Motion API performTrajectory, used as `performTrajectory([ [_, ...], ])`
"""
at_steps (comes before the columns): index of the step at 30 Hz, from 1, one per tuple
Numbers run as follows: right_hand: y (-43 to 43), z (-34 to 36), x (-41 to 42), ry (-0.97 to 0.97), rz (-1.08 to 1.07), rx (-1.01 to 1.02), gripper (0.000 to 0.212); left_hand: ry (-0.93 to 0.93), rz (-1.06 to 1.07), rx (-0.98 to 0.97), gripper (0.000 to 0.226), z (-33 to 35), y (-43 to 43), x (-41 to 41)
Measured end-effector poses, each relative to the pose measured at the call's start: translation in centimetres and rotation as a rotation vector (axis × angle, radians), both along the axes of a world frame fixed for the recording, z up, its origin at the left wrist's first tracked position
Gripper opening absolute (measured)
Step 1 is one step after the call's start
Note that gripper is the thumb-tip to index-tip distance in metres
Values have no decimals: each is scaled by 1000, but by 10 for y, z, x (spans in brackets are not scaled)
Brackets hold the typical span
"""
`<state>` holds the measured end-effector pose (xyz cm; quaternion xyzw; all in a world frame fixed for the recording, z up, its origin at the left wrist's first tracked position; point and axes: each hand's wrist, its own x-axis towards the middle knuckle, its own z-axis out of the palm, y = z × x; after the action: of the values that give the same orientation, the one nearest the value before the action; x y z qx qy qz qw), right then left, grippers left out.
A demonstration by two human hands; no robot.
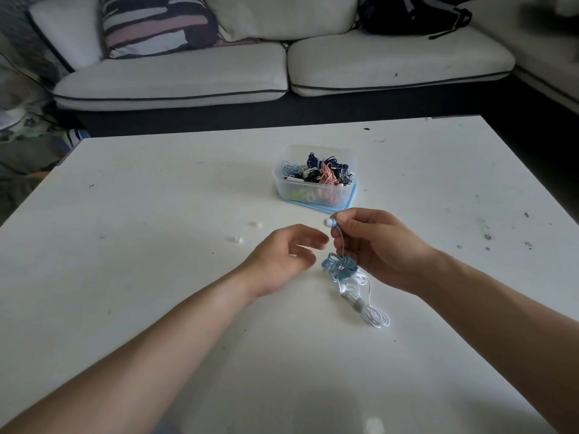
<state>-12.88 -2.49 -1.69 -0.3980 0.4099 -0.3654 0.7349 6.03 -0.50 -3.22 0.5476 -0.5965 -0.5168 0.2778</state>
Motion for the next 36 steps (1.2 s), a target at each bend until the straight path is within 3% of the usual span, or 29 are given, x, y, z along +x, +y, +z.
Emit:
performTrajectory([
  [3,-1,3,0,-73,-27,42,19,-33,-49,12,33,-3,3,-5],
  [8,-3,5,-1,-156,-98,84,16,8,19,30,13,-3,2,-5],
  [18,-7,3,-2,-7,-140,35,24,398,228,166,3,10,-1,-5],
  [27,-2,-14,1,269,-92,104,14,508,324,266,15,4,1,-4],
  [32,-3,-17,0,703,-93,-126,16,483,340,276,19,4,1,-4],
  [36,3,-10,6,604,-7,-330,12,476,371,275,14,4,0,-6],
])
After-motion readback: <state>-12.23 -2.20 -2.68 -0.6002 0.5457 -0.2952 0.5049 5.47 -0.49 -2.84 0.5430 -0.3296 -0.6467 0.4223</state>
